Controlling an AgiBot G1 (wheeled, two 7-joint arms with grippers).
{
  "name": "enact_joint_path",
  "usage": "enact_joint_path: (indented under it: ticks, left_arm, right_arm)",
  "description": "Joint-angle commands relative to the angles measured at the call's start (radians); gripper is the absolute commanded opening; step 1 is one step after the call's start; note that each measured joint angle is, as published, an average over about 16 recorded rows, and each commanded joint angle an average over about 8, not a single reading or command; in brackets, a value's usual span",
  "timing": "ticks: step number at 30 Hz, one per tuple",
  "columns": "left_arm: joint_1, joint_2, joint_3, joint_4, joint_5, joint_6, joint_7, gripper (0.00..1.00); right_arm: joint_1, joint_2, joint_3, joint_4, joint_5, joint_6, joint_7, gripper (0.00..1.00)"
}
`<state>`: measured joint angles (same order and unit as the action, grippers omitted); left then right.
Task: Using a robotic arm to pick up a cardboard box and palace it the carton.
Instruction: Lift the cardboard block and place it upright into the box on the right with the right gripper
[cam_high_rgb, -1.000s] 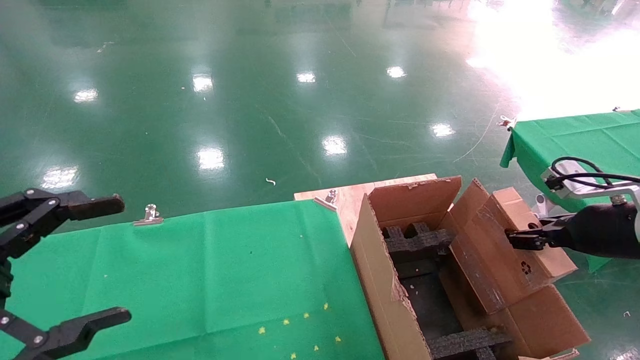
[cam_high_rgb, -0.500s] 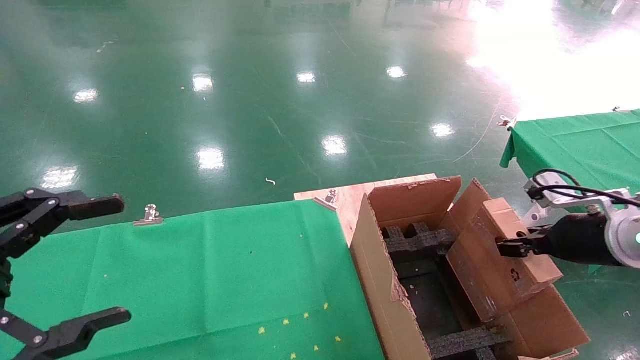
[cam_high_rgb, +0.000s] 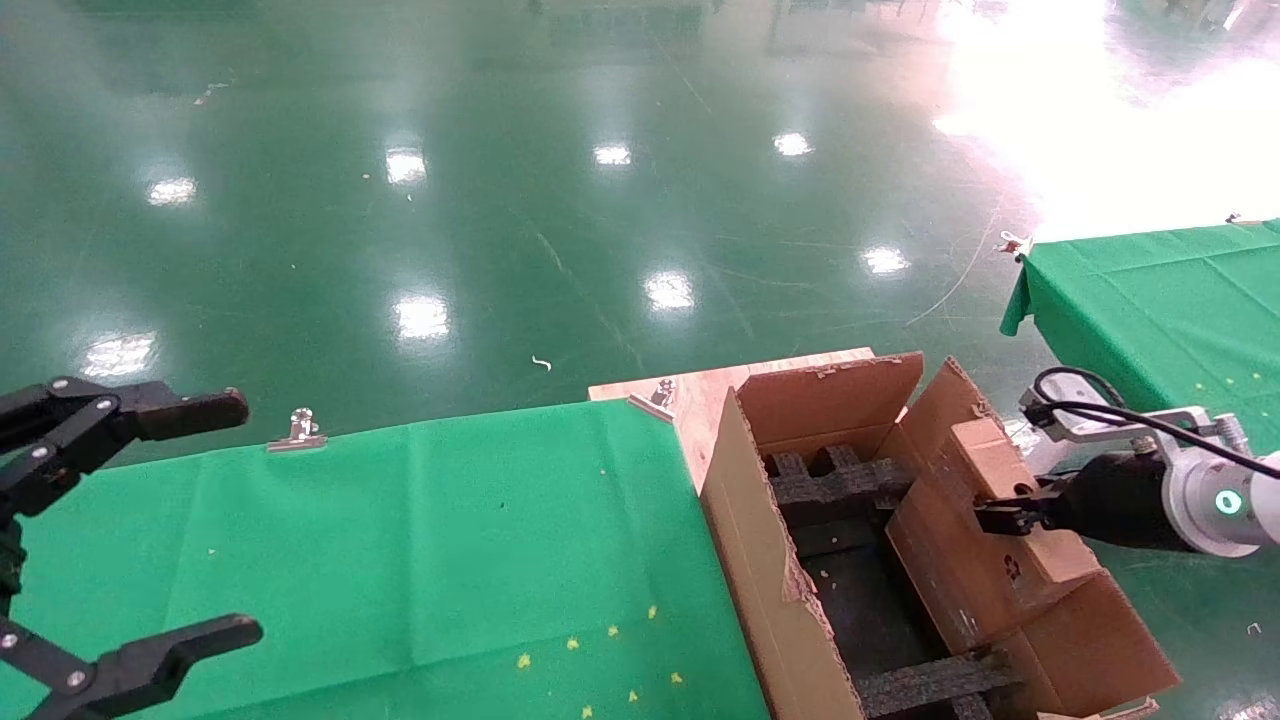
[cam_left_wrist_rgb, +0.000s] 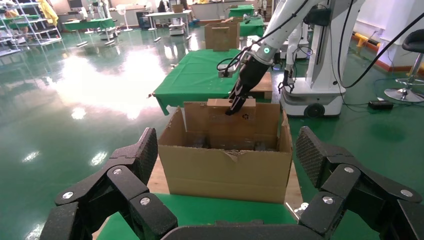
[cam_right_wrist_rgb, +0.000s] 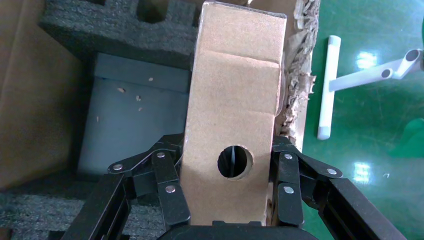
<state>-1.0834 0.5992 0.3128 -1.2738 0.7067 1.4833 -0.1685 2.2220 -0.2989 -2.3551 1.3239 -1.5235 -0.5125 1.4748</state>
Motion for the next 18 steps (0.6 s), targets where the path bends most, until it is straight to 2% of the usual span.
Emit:
enact_joint_path:
  ticks: [1,9,18]
  left_arm:
    - [0.000,0.000,0.000,0.000,0.000,0.000,0.000,1.00]
    - [0.000,0.000,0.000,0.000,0.000,0.000,0.000,1.00]
    - [0.000,0.000,0.001,0.000,0.000,0.000,0.000,1.00]
  right_arm:
    - [-0.014,-0.006,-0.005,-0.003,-0.003,0.014,0.011,0.00]
    - [-0.100,-0.054,-0.016,-0.049,0.032,0.077,0.017,0.00]
    - [-0.202,-0.107,-0.013,-0.114,0.106,0.122,-0.027,0.00]
